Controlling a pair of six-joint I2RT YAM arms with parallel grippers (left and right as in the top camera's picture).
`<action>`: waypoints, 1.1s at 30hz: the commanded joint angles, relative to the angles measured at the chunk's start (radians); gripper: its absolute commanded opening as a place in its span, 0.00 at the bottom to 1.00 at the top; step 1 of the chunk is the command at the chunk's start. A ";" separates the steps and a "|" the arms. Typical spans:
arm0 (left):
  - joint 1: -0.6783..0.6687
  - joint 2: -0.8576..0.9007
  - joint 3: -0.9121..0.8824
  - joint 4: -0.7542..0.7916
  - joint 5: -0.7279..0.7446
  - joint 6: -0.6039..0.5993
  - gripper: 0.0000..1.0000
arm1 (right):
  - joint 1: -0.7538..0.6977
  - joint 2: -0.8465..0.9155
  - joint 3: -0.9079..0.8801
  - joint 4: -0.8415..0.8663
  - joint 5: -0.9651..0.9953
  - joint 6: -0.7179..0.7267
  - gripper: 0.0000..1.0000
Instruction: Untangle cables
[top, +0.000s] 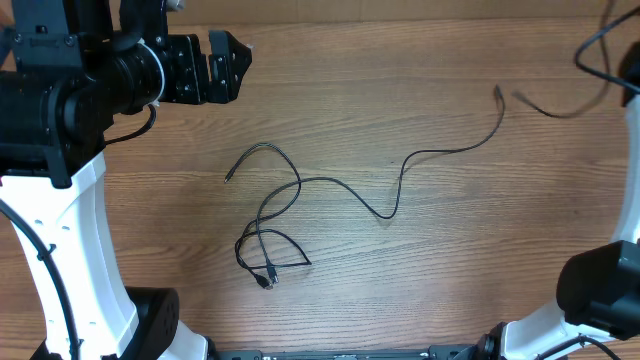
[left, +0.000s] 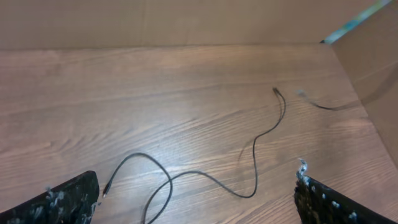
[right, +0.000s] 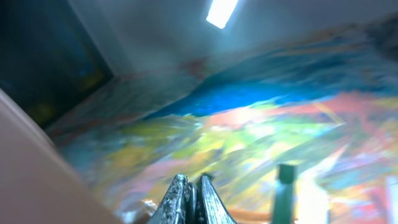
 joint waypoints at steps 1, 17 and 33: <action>-0.006 0.003 0.002 -0.039 -0.050 -0.005 1.00 | -0.065 -0.019 0.086 -0.035 -0.025 0.168 0.04; -0.006 0.003 0.002 -0.100 -0.080 -0.063 1.00 | -0.450 0.335 0.202 -0.563 -0.246 1.055 0.04; -0.007 0.003 0.002 -0.100 -0.070 -0.103 1.00 | -0.480 0.452 0.201 -1.420 -0.518 1.156 0.24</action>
